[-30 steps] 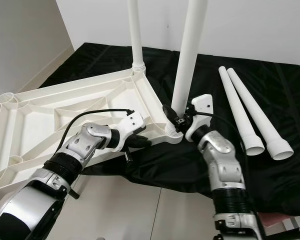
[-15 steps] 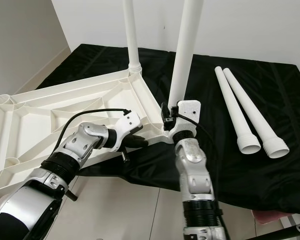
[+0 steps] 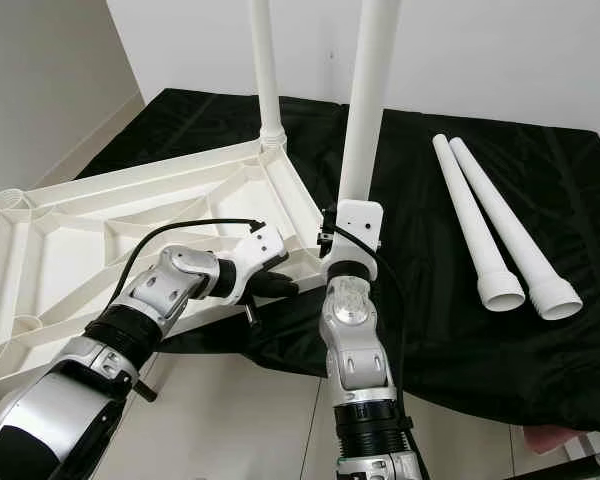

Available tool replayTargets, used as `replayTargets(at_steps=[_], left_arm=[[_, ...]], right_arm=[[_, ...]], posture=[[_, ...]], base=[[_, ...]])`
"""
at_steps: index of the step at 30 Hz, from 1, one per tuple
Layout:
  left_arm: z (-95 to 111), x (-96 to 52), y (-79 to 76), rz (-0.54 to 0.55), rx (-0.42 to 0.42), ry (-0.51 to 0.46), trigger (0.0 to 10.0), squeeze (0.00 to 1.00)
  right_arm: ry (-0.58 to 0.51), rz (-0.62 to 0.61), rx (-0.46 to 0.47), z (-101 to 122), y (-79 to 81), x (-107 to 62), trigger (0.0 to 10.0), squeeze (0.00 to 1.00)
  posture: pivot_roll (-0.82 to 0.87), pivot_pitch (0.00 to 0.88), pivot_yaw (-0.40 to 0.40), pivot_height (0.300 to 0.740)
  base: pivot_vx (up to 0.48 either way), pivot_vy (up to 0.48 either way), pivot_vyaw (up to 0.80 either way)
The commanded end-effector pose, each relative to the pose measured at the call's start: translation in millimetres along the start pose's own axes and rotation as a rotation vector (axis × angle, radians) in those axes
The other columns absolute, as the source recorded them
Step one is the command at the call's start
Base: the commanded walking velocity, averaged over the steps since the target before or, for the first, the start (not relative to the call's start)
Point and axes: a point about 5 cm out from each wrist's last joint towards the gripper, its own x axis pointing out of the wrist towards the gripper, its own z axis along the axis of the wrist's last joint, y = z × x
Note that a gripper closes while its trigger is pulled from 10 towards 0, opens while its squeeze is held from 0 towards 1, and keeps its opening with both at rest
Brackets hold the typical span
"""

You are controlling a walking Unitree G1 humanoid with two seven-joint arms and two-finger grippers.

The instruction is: Building children table

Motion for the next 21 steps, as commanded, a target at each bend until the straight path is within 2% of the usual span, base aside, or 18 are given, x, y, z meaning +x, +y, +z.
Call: replayTargets(at_steps=[1, 2, 9, 13, 17, 20, 21], left_arm=[[-14.0, 5.1, -3.4, 0.029, -0.035, 0.057, 10.0, 0.0], [-14.1, 5.2, -3.5, 0.028, -0.035, 0.057, 10.0, 0.0], [-12.9, 6.1, -4.0, 0.024, -0.031, 0.055, 10.0, 0.0], [-12.4, 6.4, -3.8, 0.024, -0.03, 0.054, 10.0, 0.0], [-12.4, 6.2, -3.8, 0.023, -0.029, 0.054, 10.0, 0.0], [-12.4, 6.2, -3.8, 0.023, -0.029, 0.054, 10.0, 0.0], [-12.5, 6.0, -3.7, 0.023, -0.029, 0.054, 10.0, 0.0]], right_arm=[[0.068, 0.013, 0.007, -12.8, 6.3, -5.7, 10.0, 0.0], [0.064, 0.009, 0.015, -12.6, 5.4, -5.9, 10.0, 1.0], [0.034, 0.026, 0.063, -8.3, 0.6, -4.5, 10.0, 1.0], [0.039, 0.036, 0.148, -6.7, -5.3, -2.3, 10.0, 1.0], [0.03, 0.061, 0.156, -5.2, -13.1, 1.1, 10.0, 1.0], [0.03, 0.061, 0.156, -5.2, -13.1, 1.1, 10.0, 1.0], [0.031, 0.115, 0.162, -5.1, -19.2, 4.4, 10.0, 0.0]], posture=[[-0.14, 0.102, 0.09, 0.74], [-0.14, 0.102, 0.091, 0.74], [-0.15, 0.103, 0.093, 0.74], [-0.15, 0.101, 0.094, 0.74], [-0.15, 0.102, 0.095, 0.74], [-0.15, 0.102, 0.095, 0.74], [-0.15, 0.101, 0.095, 0.74]], base=[[0.0, 0.0, 0.0], [0.0, 0.0, 0.0], [0.0, 0.0, 0.0], [0.0, 0.0, 0.0], [0.0, 0.0, 0.0], [0.0, 0.0, 0.0], [0.0, 0.0, 0.0]])
